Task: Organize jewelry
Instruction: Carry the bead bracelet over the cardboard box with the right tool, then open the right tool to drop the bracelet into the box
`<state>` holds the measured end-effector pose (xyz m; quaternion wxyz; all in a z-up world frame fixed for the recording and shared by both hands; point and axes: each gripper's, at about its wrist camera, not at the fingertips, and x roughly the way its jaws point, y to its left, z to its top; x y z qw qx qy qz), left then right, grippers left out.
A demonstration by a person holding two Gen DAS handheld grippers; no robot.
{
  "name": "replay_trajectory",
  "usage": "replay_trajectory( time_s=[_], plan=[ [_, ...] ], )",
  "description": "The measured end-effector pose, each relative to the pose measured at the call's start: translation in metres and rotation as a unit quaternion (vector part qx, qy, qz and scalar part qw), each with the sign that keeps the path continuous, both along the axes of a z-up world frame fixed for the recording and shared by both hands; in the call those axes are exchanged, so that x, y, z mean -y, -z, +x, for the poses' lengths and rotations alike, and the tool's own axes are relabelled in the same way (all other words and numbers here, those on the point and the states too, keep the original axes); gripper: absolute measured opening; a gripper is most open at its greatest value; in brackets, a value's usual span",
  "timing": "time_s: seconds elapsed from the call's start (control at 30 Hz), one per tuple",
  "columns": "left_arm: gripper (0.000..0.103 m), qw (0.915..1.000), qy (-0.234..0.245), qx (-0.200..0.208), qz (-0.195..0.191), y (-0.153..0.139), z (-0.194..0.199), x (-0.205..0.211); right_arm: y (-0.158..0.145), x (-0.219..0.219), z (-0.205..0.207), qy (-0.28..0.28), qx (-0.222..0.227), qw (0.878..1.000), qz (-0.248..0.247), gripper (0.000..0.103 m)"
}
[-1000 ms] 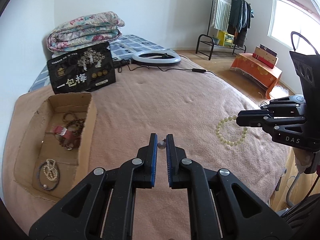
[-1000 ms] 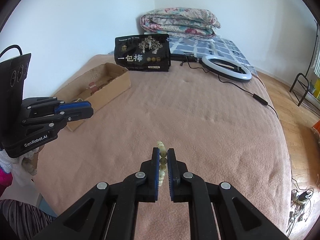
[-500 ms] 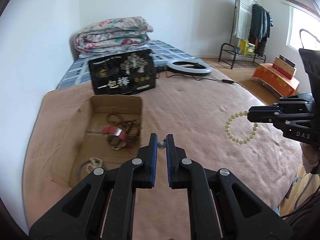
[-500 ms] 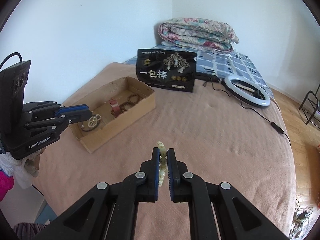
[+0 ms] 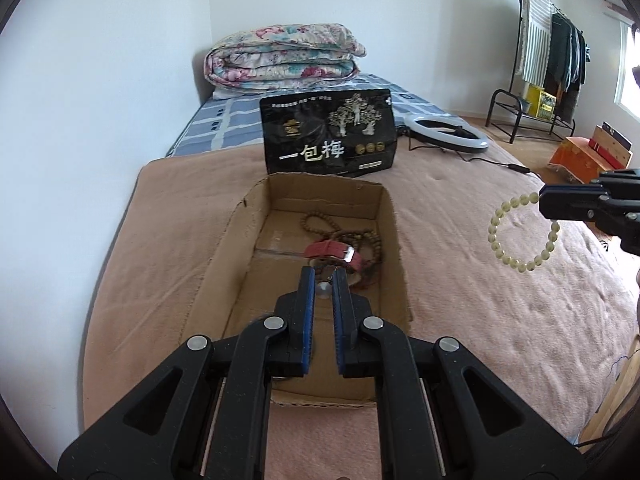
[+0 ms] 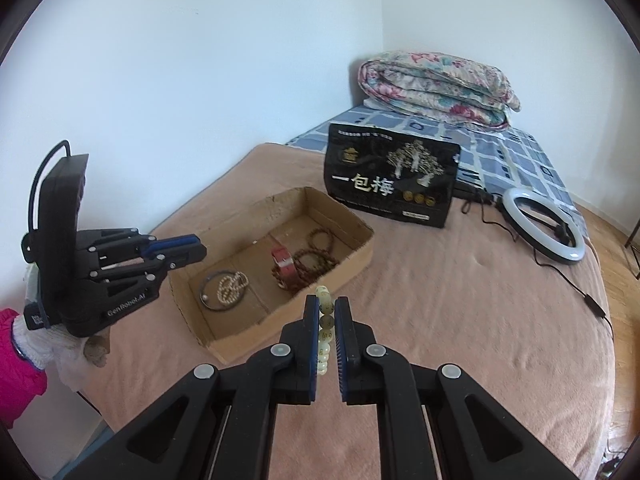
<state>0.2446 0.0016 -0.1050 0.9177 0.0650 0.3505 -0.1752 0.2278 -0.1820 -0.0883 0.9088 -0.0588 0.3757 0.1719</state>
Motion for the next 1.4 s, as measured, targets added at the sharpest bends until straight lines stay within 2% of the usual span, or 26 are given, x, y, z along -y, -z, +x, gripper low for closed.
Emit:
replay_trajectory(
  time_s=[0.3,0.57,1.17,1.2,1.23,1.27,1.33,1.37,1.4],
  plan=[
    [0.007,0.9998,-0.011,-0.015,-0.009,0.008,0.029,-0.016,0.001,-0.038,0.022,-0.033,-0.001,0.999,0.014,0.005],
    [0.006,0.9997,-0.007,-0.023,-0.002,0.015,0.056,-0.013,0.016,-0.067,0.036,-0.058,-0.013,0.998,0.017,0.005],
    [0.006,0.9991,-0.003,-0.042,-0.003,0.02,0.088,-0.007,0.05,-0.07,0.063,-0.061,-0.059,0.995,0.053,0.006],
    [0.006,0.9991,-0.003,-0.043,-0.004,0.02,0.089,-0.007,0.05,-0.068,0.063,-0.054,-0.057,0.996,0.052,0.01],
    [0.006,0.999,-0.003,-0.044,-0.006,0.02,0.09,-0.008,0.051,-0.066,0.064,-0.043,-0.054,0.996,0.05,0.024],
    [0.007,0.999,-0.007,-0.044,-0.006,0.02,0.09,-0.008,0.05,-0.063,0.065,-0.031,-0.048,0.997,0.05,0.033],
    [0.007,0.9988,-0.015,-0.046,-0.002,0.02,0.091,-0.009,0.05,-0.055,0.067,-0.009,-0.042,0.998,0.051,0.057],
    [0.008,0.9988,-0.017,-0.045,-0.001,0.019,0.091,-0.009,0.05,-0.052,0.068,0.002,-0.04,0.998,0.052,0.062],
    [0.023,0.9989,-0.018,-0.044,0.001,0.019,0.091,-0.009,0.05,-0.05,0.068,0.01,-0.038,0.998,0.05,0.071]
  ],
)
